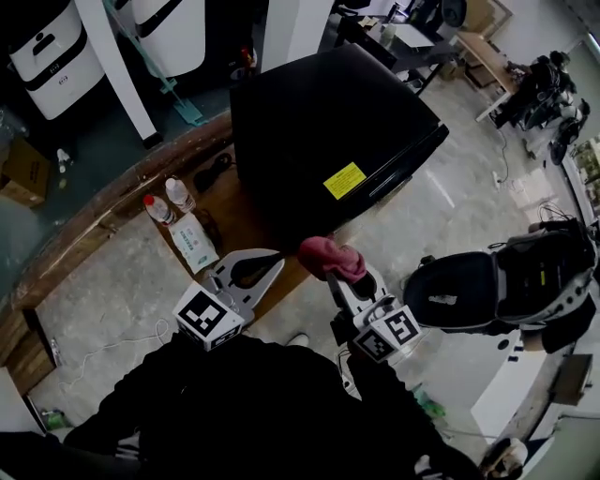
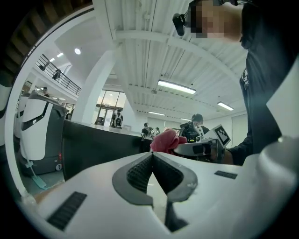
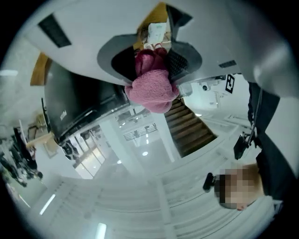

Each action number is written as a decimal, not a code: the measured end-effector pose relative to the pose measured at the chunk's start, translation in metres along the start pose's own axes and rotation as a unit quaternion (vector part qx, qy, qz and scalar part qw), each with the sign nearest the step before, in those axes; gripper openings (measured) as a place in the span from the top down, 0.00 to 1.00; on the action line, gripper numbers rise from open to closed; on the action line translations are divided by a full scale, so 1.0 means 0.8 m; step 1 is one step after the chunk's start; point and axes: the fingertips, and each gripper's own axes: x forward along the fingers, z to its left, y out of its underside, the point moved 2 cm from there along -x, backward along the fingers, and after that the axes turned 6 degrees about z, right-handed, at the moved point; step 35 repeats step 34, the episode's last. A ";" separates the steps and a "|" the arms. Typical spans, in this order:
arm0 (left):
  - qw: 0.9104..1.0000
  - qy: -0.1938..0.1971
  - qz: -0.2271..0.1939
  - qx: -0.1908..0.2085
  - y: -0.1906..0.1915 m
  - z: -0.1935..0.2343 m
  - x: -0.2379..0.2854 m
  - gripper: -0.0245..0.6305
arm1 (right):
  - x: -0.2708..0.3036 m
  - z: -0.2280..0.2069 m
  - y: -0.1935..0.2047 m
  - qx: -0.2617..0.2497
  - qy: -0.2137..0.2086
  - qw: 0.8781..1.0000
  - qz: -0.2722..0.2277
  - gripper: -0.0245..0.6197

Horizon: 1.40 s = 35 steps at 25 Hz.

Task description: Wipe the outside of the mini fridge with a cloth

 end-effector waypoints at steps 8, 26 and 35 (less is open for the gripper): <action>0.999 -0.023 -0.022 0.005 0.011 -0.113 0.010 0.95 | -0.112 0.006 -0.007 -0.134 0.003 0.991 -0.011 0.74; 0.999 -0.046 -0.021 0.009 -0.002 -0.167 0.022 0.95 | -0.147 0.020 -0.004 -0.136 -0.052 0.989 0.019 0.74; 0.998 -0.055 -0.024 0.004 -0.013 -0.170 0.007 0.95 | -0.153 0.032 -0.016 -0.136 -0.042 0.990 0.026 0.74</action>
